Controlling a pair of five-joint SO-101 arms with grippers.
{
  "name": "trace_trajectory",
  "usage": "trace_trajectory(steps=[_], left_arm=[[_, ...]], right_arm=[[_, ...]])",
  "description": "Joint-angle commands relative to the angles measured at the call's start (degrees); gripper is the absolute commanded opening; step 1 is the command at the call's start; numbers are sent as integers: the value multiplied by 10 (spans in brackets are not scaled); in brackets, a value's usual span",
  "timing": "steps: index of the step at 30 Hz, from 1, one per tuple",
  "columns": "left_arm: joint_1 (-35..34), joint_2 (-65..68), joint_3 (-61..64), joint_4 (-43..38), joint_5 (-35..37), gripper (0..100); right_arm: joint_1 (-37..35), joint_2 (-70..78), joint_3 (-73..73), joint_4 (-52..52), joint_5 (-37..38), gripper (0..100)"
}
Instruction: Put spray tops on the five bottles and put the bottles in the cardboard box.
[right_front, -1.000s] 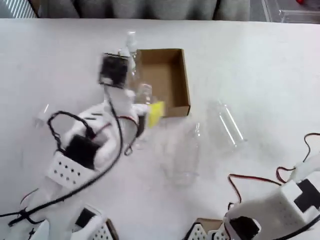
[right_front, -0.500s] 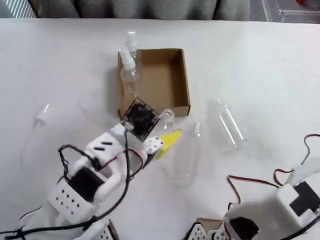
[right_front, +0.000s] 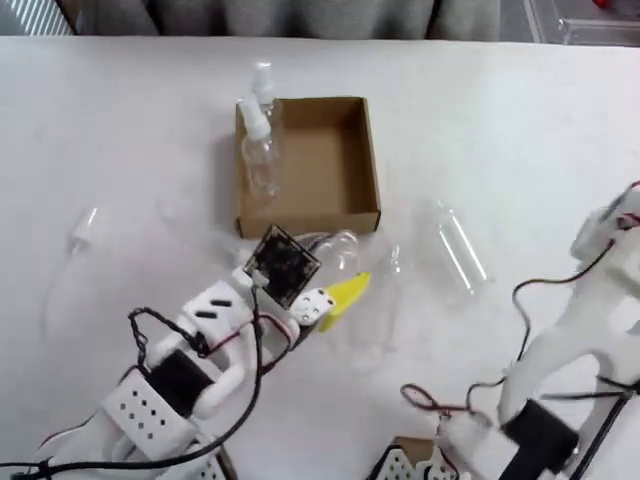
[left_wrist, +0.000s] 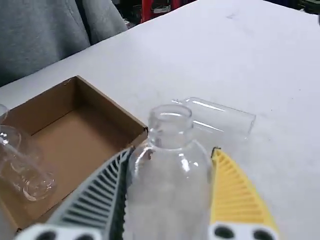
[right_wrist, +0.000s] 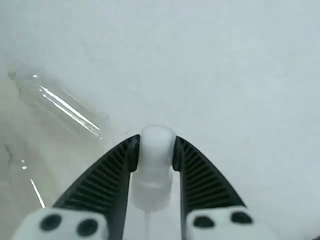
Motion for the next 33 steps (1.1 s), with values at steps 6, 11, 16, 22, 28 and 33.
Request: trace_trajectory(steps=[6,11,16,22,28,33], left_arm=[[36,-15,24,-23,-5,22],[35,-15,26,-23,-6,22],[35,-15,39,-24,-6,22],[35,-15,39,-18,-6,22],[36,-15,36,11,-7,22],[36,-15,38,16,-40,22]], right_arm=[[-126,-161,132,-251,-111,18],[-228,-196,200,-377,-134,17],[-298,-266,242,-422,-172,17],[-350,-411,306,-429,-196,17],[-380,-563,423,-560,-193,16],[-379,-669,509,-633,-194,16]])
